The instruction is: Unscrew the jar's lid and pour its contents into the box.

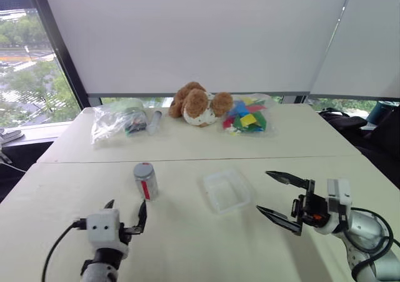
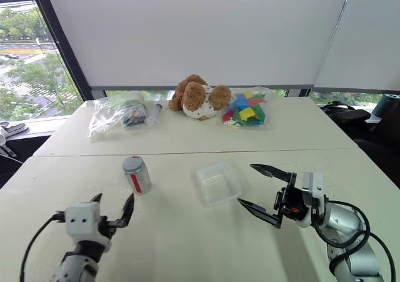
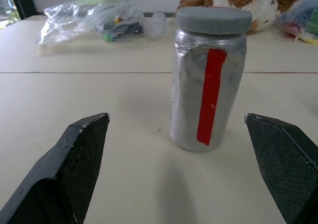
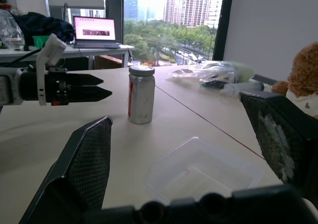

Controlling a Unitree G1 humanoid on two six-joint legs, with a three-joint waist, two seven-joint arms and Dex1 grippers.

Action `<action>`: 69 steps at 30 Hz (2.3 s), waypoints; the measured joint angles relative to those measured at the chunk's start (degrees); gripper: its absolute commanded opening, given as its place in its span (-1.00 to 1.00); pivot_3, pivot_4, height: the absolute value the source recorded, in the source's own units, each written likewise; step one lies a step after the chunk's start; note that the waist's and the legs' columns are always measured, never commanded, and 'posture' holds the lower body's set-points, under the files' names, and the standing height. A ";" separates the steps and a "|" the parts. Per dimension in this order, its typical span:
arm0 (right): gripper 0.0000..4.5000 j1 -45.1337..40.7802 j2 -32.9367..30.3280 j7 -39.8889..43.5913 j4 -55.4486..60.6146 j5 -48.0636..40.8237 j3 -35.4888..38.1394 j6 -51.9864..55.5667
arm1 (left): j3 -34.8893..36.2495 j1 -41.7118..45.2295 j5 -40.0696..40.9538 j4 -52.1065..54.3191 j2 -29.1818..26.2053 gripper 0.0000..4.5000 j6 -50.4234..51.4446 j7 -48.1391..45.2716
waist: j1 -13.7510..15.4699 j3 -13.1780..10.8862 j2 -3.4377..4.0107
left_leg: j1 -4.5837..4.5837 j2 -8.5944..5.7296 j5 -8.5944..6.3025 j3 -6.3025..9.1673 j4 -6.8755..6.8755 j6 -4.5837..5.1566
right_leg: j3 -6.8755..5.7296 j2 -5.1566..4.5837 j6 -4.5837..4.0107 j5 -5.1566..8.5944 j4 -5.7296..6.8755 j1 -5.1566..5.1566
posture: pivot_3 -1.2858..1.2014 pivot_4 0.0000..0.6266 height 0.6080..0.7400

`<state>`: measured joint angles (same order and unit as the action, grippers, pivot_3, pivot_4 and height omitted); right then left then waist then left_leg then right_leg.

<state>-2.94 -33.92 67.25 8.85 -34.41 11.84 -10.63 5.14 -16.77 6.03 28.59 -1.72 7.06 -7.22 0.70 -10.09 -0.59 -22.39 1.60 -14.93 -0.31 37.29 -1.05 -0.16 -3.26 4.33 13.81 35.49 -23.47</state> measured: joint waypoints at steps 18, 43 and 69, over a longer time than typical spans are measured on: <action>0.99 2.06 -0.71 0.02 1.02 -0.21 0.45 0.65 | -2.75 19.67 -4.28 -17.93 -0.14 1.00 -2.98 4.10 | 0.01 0.01 0.00 | 0.01 0.00 0.01 0.08 0.04 0.01 | 0.00 0.09 0.01 -0.02 0.07 0.04 | 0.03 -0.52 1.00; 1.00 5.83 -7.34 -7.84 10.09 -2.38 2.36 13.22 | 6.36 22.61 30.49 -13.03 -36.51 0.00 8.66 -39.47 | 0.27 -0.01 0.06 | 0.09 0.14 0.03 0.02 0.12 -0.03 | -0.01 0.00 -0.11 0.06 0.45 -0.04 | 0.03 -0.52 1.00; 1.00 -21.97 -0.01 -30.78 23.07 -9.36 -18.31 50.09 | -15.19 37.68 21.91 -14.96 -26.16 0.00 11.41 -50.30 | -0.13 -0.04 -0.03 | -0.07 0.20 0.03 0.10 -0.01 0.00 | 0.06 0.34 -0.10 0.05 0.48 -0.28 | 0.03 -0.52 1.00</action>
<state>-24.91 -33.93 36.46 31.92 -43.77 -6.47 39.47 -10.05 20.92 27.94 13.63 -27.88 18.47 -57.53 0.57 -10.14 -0.62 -22.46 1.80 -14.89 -0.20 37.28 -1.05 -0.10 -2.92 4.22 13.85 35.96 -23.75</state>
